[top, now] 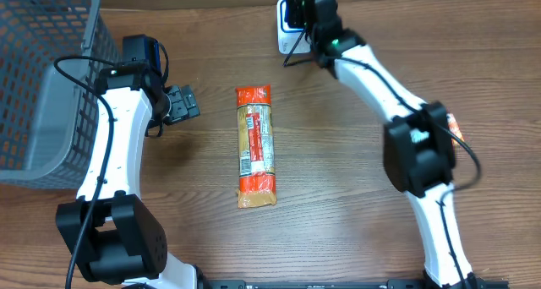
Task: Scan the item barcode
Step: 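Carry the green jar right and set it down near the teal pack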
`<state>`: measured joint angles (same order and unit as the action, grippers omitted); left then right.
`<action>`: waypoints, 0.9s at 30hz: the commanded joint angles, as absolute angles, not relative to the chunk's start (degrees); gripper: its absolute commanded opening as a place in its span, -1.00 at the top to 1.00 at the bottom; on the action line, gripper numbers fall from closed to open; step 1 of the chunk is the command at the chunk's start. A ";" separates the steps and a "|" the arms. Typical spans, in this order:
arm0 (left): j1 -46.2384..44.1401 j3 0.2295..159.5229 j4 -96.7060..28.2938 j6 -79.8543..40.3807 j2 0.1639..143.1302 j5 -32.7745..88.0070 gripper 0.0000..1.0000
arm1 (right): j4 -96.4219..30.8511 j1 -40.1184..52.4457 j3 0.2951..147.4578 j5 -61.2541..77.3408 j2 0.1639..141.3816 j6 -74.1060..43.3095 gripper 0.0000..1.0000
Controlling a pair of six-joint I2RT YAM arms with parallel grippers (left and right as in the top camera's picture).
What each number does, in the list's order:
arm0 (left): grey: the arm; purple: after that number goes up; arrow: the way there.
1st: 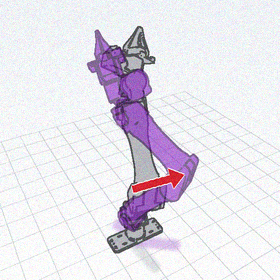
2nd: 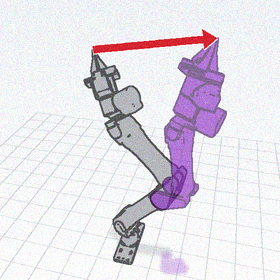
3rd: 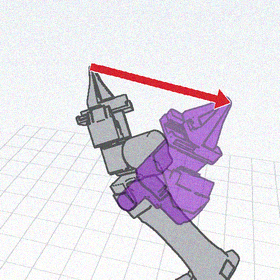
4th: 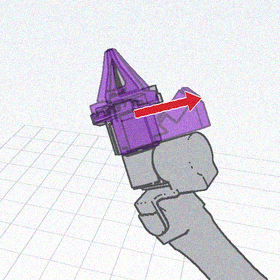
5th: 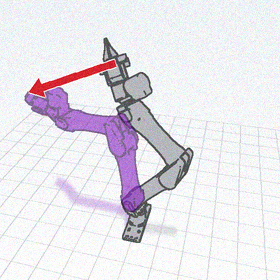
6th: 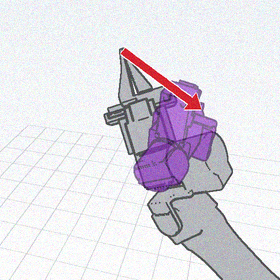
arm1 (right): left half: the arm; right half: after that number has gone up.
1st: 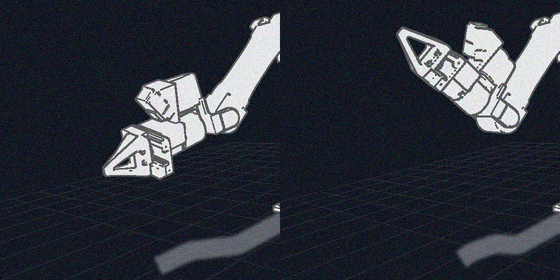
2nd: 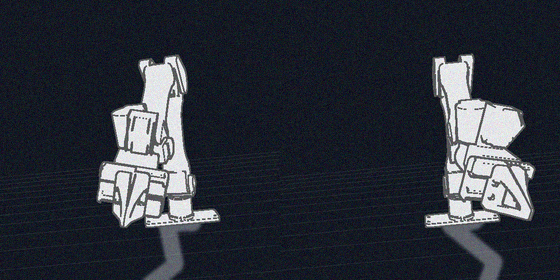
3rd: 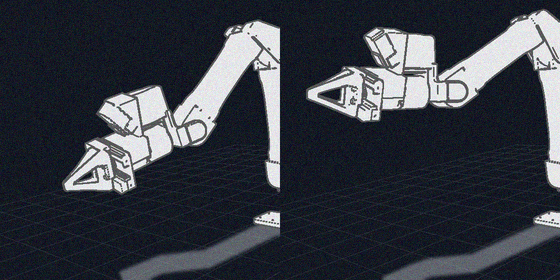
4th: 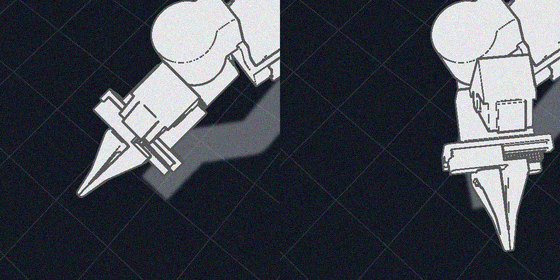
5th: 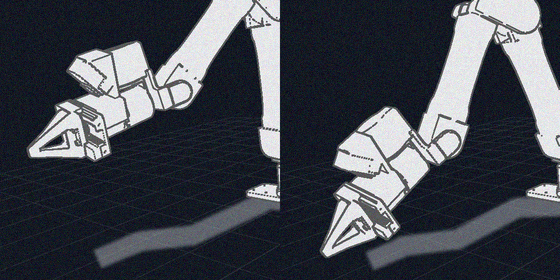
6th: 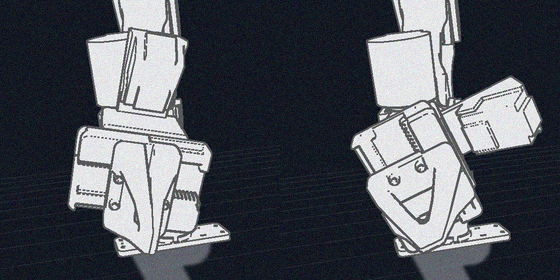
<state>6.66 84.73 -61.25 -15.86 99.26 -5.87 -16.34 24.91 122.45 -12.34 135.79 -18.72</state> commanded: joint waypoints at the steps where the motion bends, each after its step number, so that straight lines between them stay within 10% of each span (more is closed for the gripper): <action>1: 7.11 85.23 -61.21 -14.57 98.96 -6.37 -1.00 | -24.43 24.64 123.72 -12.84 121.47 -17.30 0.93; 13: 7.11 85.23 -61.19 -14.57 98.96 -6.39 -1.00 | -78.65 17.12 122.91 -11.14 116.64 -18.17 0.93; 27: 7.11 85.23 -61.21 -14.57 98.96 -6.39 -0.99 | -73.73 12.88 99.11 -5.67 119.00 -16.19 0.93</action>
